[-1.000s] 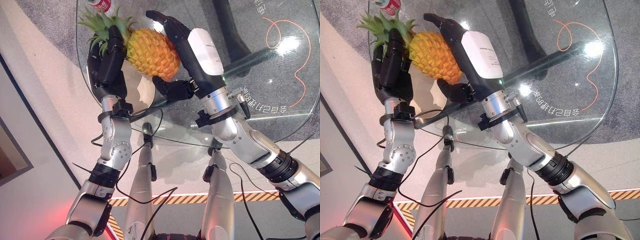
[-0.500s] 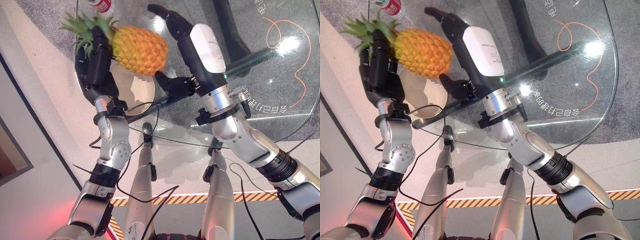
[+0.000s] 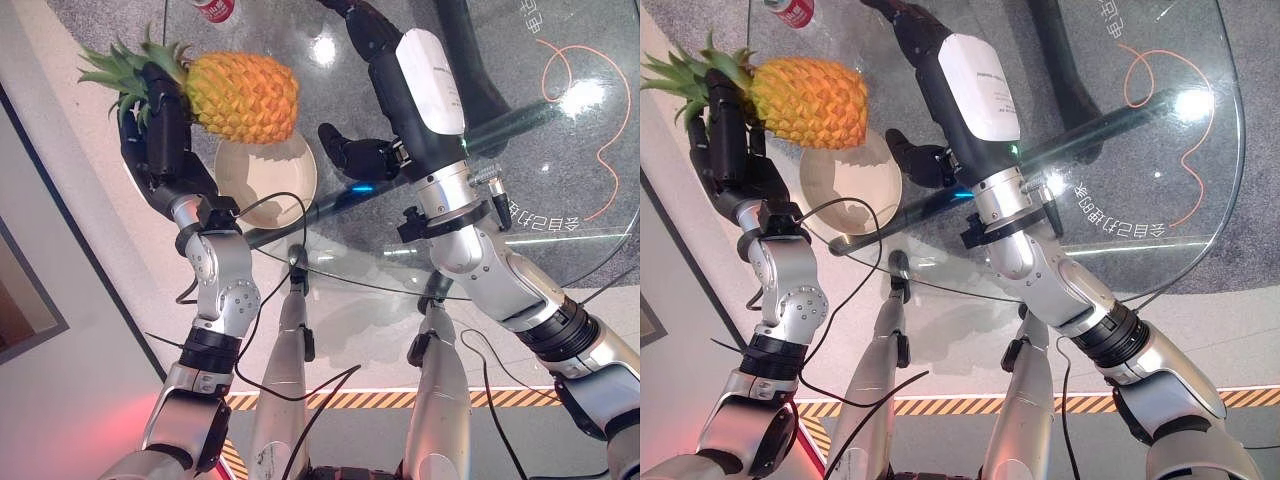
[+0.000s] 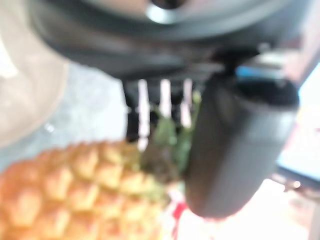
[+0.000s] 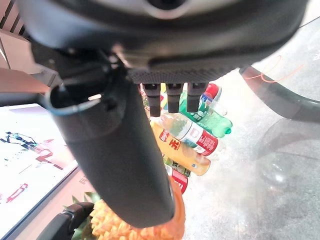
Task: Pick up the fruit to the plate
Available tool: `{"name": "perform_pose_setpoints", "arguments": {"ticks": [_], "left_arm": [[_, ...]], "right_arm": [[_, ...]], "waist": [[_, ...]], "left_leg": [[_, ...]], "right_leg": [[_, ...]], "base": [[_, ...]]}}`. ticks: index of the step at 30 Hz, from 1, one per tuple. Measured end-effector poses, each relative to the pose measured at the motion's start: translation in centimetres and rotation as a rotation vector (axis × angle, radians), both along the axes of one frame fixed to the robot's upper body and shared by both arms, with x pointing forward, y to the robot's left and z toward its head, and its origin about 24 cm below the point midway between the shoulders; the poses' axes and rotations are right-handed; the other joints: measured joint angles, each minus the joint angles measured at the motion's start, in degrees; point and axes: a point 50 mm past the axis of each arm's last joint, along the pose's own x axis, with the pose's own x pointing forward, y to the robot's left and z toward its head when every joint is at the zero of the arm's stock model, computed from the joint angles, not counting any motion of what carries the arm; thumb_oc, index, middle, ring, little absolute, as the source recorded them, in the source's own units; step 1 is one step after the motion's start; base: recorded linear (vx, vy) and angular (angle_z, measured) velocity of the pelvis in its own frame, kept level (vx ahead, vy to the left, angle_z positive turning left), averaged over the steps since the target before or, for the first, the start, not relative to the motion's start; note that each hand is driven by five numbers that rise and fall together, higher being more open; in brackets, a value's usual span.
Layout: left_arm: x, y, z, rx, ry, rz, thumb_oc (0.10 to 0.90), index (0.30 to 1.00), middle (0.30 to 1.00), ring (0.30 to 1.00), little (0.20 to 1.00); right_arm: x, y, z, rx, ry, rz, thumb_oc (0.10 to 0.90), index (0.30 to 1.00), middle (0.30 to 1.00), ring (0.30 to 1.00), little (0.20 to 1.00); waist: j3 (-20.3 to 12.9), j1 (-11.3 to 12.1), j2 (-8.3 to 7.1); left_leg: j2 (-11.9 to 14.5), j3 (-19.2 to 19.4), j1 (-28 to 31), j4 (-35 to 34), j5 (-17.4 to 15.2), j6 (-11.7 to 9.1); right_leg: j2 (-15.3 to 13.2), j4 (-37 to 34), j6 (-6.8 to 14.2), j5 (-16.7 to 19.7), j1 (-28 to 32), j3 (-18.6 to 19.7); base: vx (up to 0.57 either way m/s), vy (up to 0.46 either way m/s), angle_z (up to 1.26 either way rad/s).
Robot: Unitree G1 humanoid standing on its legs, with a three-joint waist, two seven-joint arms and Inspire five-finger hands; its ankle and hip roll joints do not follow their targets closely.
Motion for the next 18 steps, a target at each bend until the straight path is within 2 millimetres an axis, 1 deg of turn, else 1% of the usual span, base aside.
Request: {"name": "perform_pose_setpoints", "arguments": {"ticks": [3,5,6,8,10,12,13,16,18], "left_arm": [[-0.1,0.0,0.1,0.025,0.007,0.038,0.100,0.300,0.300,0.300,0.200],[-0.2,0.0,0.1,0.049,0.009,0.063,0.100,0.300,0.300,0.300,0.200],[-0.2,0.0,0.1,0.066,0.013,0.081,0.100,0.300,0.300,0.300,0.200],[-0.3,0.1,0.1,0.092,0.018,0.111,0.100,0.300,0.300,0.300,0.200],[-0.3,0.2,-0.1,0.120,0.031,0.140,0.100,0.300,0.300,0.300,0.200],[-0.3,0.5,-0.6,0.143,0.051,0.183,0.100,0.300,0.300,0.300,0.200],[-0.4,0.8,-0.8,0.148,0.061,0.208,0.100,0.300,0.300,0.300,0.200],[-0.9,2.0,-1.8,0.173,0.090,0.287,0.100,0.300,0.300,0.300,0.200],[-0.9,2.4,-2.2,0.199,0.112,0.315,0.100,0.300,0.300,0.300,0.200]], "right_arm": [[0.3,-0.3,-0.1,0.012,0.004,-0.026,0.800,0.900,0.900,0.900,0.900],[0.8,-0.8,-0.4,0.036,0.008,-0.068,0.800,0.900,0.900,0.900,0.900],[1.2,-1.3,-0.7,0.065,0.016,-0.096,0.800,0.900,0.900,0.900,0.900],[2.0,-2.9,-1.6,0.158,0.054,-0.161,0.800,0.900,0.900,0.900,0.900],[2.6,-5.2,-2.9,0.301,0.105,-0.244,0.800,0.900,0.900,0.900,0.900],[2.9,-7.5,-4.8,0.453,0.157,-0.319,0.800,0.900,0.900,0.900,0.900],[2.9,-8.4,-5.7,0.509,0.178,-0.357,0.800,0.900,0.900,0.900,0.900],[2.2,-10.6,-8.3,0.640,0.197,-0.439,0.800,0.900,0.900,0.900,0.900],[1.8,-11.8,-9.7,0.692,0.209,-0.503,0.800,0.900,0.900,0.900,0.900]], "waist": [[0.0,0.0,0.00],[0.0,0.0,0.00],[0.0,-0.1,-0.01],[0.0,-0.1,-0.06],[0.0,-0.2,-0.11],[0.1,-0.4,-0.21],[0.1,-1.1,-0.30],[0.3,-3.0,-0.76],[0.3,-3.7,-0.77]], "left_leg": [[0.0,0.0,0.0,0.0,0.0,0.0],[0.0,0.0,0.0,0.0,0.0,0.0],[0.0,0.0,0.1,0.0,0.0,0.0],[-0.1,0.0,0.0,0.0,0.0,0.0],[-0.1,0.0,0.0,0.0,0.0,0.0],[-0.1,0.0,0.0,0.0,0.0,0.0],[-0.1,0.0,0.0,0.0,0.0,0.0],[-0.1,0.1,0.1,0.0,0.0,0.0],[0.0,0.2,0.2,0.0,0.0,0.0]], "right_leg": [[0.0,0.0,0.0,0.0,0.0,0.0],[0.0,0.0,0.0,0.0,0.0,0.0],[0.0,0.0,0.0,0.0,0.1,0.0],[-0.1,0.0,0.0,0.0,0.1,0.0],[-0.1,0.0,0.0,0.0,0.1,0.0],[-0.1,0.0,0.0,0.0,0.1,0.0],[-0.1,0.0,0.0,0.0,0.0,0.0],[-0.1,0.0,0.0,0.0,0.1,0.1],[0.0,0.0,0.0,0.0,0.1,0.2]], "base": [[0.00,0.000,0.00],[0.00,0.000,0.00],[0.00,0.000,0.00],[0.00,0.034,0.01],[0.00,0.032,0.00],[0.01,0.037,0.00],[0.00,0.039,0.00],[0.00,0.035,-0.01],[0.01,0.029,-0.03]]}}
